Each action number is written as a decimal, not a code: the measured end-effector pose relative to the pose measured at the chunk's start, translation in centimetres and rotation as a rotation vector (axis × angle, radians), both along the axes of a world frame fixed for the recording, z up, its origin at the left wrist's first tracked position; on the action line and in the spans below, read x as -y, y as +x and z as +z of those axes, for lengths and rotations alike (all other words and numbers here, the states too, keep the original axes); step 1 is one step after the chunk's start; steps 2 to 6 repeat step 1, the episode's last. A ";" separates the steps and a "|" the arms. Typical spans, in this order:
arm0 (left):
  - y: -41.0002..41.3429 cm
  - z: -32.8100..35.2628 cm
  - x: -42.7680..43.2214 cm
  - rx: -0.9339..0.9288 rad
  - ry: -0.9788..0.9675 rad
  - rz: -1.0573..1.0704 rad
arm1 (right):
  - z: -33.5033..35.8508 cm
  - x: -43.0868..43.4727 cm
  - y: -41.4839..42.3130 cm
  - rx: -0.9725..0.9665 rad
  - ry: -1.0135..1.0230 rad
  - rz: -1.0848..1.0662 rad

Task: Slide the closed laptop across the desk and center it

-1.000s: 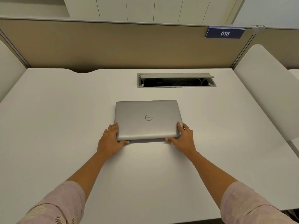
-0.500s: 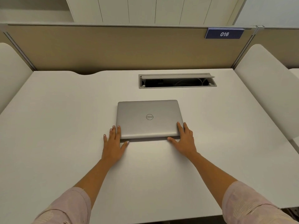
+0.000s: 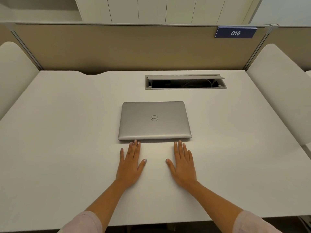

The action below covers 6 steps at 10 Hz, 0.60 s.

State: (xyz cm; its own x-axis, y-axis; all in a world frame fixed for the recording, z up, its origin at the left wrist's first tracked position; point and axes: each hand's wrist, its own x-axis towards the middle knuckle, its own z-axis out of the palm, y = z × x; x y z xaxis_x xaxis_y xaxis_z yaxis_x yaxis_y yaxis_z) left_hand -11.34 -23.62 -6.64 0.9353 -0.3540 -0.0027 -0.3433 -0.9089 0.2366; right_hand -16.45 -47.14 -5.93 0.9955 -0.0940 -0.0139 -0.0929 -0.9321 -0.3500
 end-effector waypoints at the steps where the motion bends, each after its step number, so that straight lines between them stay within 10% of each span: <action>1: -0.9 0.0 0.2 0.008 0.002 0.004 | -0.2 -0.1 -0.9 -0.013 0.012 0.050; 6: -0.9 0.0 0.2 0.008 0.002 0.004 | -0.2 -0.1 -0.9 -0.013 0.012 0.050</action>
